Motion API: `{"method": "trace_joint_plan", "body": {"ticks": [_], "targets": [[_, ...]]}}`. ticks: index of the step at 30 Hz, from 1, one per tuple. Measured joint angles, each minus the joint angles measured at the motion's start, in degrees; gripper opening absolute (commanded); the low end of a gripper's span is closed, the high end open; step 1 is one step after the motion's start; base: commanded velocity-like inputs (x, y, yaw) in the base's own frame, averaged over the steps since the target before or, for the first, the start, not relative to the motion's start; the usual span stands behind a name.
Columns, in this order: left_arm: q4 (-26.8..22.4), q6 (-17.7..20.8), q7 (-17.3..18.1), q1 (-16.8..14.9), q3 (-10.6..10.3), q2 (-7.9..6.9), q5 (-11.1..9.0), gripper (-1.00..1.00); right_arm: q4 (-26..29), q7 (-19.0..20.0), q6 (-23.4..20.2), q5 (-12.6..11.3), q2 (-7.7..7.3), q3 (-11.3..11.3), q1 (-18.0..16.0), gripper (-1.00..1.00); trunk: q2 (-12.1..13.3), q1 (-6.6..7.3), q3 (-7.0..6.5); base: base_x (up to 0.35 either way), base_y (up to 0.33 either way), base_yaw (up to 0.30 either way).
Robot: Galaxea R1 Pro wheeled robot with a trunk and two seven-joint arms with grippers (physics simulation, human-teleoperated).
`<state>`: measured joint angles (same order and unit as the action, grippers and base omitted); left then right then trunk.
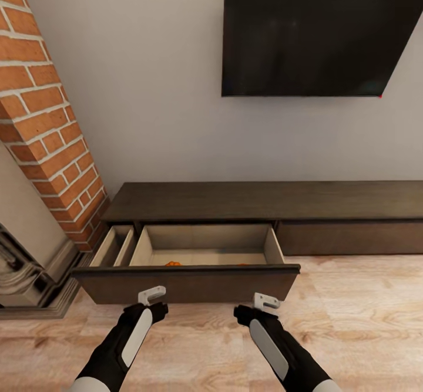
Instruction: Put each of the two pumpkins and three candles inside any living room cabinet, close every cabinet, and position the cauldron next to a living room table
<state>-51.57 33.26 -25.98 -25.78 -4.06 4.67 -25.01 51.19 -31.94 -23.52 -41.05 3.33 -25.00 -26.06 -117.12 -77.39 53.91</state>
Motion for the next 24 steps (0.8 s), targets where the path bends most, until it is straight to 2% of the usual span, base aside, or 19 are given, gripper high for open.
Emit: {"method": "trace_joint_plan", "body": {"ticks": [1, 4, 8, 9, 11, 12, 13, 17, 21, 24], "targets": [[0.03, -1.07, 0.00, 0.03, -0.13, 0.01, -0.02, 1.00, 0.10, 0.00, 0.35, 0.01, -0.02, -1.54, 0.00, 1.00, -0.40, -0.22, 0.18, 0.000, 0.000, 0.000], [0.05, -2.14, 0.00, 0.07, -0.93, 0.01, 0.11, 1.00, 0.22, -0.04, 2.77, 0.06, -0.07, -3.07, -0.03, 1.00, -1.60, -0.88, 0.72, 0.000, 0.000, 0.000], [0.91, -4.75, -0.01, 0.13, -2.33, 0.01, 1.98, 1.00, -0.04, -0.02, 12.09, 0.09, -0.39, -5.05, 0.01, 1.00, -3.21, -1.76, 1.44, 0.000, 0.000, 0.000], [2.15, -7.26, -0.02, 0.14, -2.70, 0.11, 3.29, 1.00, -0.80, 0.02, 16.74, 0.45, -0.48, -6.57, 0.07, 1.00, -3.61, -1.98, 1.62, 0.000, 0.000, 0.000], [3.67, -10.48, -0.06, 0.14, -3.23, 0.20, 4.59, 1.00, -2.85, 0.03, 20.90, 0.88, -0.48, -8.15, 0.20, 1.00, -4.41, -2.42, 1.98, 0.000, 0.000, 0.000], [5.07, -13.40, -0.12, 0.15, -4.01, 0.21, 5.47, 1.00, -5.80, 0.00, 23.96, 1.42, -0.32, -9.22, 0.29, 1.00, -4.81, -2.64, 2.16, 0.000, 0.000, 0.000], [5.74, -14.99, -0.14, 0.15, -4.67, 0.21, 5.87, 1.00, -8.07, -0.01, 25.98, 1.78, -0.25, -9.65, 0.33, 1.00, -5.21, -2.86, 2.34, 0.000, 0.000, 0.000], [6.77, -17.40, -0.18, 0.15, -5.85, 0.14, 6.38, 1.00, -12.40, -0.03, 30.19, 2.05, -0.34, -10.27, 0.37, 1.00, -6.82, -3.74, 3.06, 0.000, 0.000, 0.000], [6.96, -17.84, -0.11, 0.15, -6.04, 0.12, 6.46, 1.00, -13.65, 0.16, 31.76, 2.11, -0.50, -10.38, 0.45, 1.00, -8.42, -4.61, 3.77, 0.000, 0.000, 0.000], [7.04, -17.94, -0.10, 0.19, -6.08, 0.12, 6.48, 1.00, -15.24, 1.31, 34.66, 2.13, -0.55, -10.95, 0.47, 1.00, -9.63, -5.27, 4.31, 0.000, 0.000, 0.000]]}}
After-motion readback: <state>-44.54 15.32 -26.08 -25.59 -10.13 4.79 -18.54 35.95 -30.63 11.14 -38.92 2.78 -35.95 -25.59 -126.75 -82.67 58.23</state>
